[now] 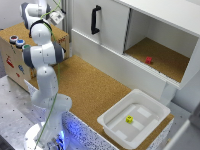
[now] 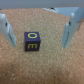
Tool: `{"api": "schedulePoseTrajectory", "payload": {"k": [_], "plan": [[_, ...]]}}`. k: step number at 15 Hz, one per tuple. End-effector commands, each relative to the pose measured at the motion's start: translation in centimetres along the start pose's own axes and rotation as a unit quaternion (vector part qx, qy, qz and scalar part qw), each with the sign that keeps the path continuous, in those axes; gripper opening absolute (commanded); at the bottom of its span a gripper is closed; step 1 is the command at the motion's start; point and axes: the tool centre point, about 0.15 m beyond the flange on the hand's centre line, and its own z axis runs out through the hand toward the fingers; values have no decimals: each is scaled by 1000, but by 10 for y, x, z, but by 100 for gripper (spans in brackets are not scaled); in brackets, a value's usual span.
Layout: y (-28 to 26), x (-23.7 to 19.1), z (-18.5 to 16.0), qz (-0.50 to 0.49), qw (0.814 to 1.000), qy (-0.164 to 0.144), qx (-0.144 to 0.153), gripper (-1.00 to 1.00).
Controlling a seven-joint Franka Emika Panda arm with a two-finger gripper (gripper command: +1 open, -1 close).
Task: Grasp the purple block
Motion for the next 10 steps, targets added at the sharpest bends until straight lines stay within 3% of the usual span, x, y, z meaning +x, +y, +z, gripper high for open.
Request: {"api": "schedulePoseTrajectory", "payload": {"k": [1,6,10], "plan": [[36,57,7,-66,989,-88,102,100],[-2,62,0,-98,979,-107,141,100],[0,68,25,-106,979,-104,136,100]]}}
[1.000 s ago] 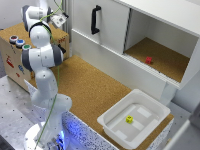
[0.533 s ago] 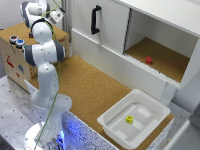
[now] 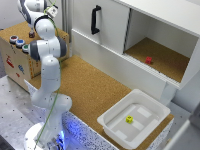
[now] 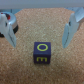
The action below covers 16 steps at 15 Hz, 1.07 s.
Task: Grasp the purple block
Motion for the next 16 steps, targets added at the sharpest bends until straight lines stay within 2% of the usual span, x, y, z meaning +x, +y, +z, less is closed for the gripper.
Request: {"api": "schedulePoseTrajectory", "payload": {"k": [1,4,8,14,15,16], "plan": [[32,30,16,-17,996,-67,49,100],[38,30,26,-22,996,-72,42,100],[32,27,33,-32,993,-108,47,100],[24,29,43,-33,989,-133,51,100],[22,28,46,-34,989,-137,53,-100],[21,27,49,-30,989,-135,54,-100]]}}
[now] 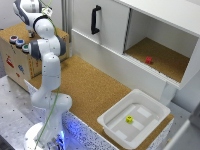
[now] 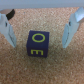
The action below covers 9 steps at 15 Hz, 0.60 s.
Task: Grasp the purple block
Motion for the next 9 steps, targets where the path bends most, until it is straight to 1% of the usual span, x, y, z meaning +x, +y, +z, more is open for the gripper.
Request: {"api": "schedulePoseTrajectory", "payload": {"k": [1,4,9], "plan": [[17,20,5,6,996,-76,53,-100],[17,20,9,7,996,-79,52,-100],[17,13,5,14,995,-83,47,-100]]}}
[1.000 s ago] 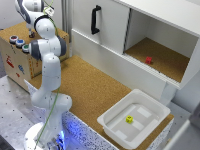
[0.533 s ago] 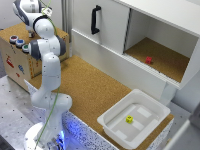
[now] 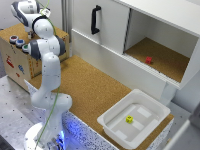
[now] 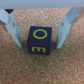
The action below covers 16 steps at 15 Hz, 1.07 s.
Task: Grasp the purple block
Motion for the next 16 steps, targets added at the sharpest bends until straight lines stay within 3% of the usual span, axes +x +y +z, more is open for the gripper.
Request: {"api": "schedulePoseTrajectory", "payload": {"k": [1,7,16], "plan": [[18,10,-9,10,997,-63,39,-100],[12,-11,-36,50,996,-72,6,-100],[-38,-79,-50,196,979,-27,-41,-100]]}}
